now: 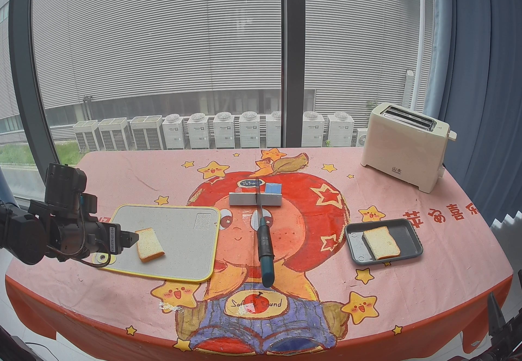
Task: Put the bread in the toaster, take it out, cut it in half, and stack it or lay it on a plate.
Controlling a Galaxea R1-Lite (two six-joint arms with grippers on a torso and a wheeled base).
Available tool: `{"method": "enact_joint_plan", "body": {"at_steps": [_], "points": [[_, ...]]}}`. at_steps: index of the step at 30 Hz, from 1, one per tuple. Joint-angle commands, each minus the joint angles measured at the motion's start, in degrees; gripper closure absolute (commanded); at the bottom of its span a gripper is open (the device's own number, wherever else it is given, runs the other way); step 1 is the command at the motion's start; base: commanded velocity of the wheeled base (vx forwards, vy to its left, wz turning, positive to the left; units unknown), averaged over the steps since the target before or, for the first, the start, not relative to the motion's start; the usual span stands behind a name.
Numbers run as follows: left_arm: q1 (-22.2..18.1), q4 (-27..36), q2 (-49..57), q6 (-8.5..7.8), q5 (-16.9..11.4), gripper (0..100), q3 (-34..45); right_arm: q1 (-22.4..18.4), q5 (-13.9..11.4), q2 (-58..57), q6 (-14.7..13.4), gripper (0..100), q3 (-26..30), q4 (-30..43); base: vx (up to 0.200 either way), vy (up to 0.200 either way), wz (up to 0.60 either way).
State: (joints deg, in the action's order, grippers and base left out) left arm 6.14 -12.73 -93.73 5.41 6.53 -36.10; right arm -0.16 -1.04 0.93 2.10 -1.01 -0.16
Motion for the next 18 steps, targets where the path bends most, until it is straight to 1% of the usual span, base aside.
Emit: {"method": "enact_joint_plan", "body": {"at_steps": [1, 13, 18], "points": [[-0.26, -0.02, -2.33, 0.3, -0.29, 0, -0.82, -0.02, -0.02, -0.93, 0.01, 0, 1.01, -0.02, 0.0, 0.0, 0.0], [-0.08, -0.02, -6.55, 0.39, -0.03, 0, -2.66, -0.02, -0.02, -0.93, 0.01, 0, 1.01, -0.02, 0.0, 0.0, 0.0], [0.01, -0.02, -6.73, 0.39, 0.15, 0, -2.66, -0.02, -0.02, -0.93, 0.01, 0, 1.01, -0.02, 0.0, 0.0, 0.0]]}}
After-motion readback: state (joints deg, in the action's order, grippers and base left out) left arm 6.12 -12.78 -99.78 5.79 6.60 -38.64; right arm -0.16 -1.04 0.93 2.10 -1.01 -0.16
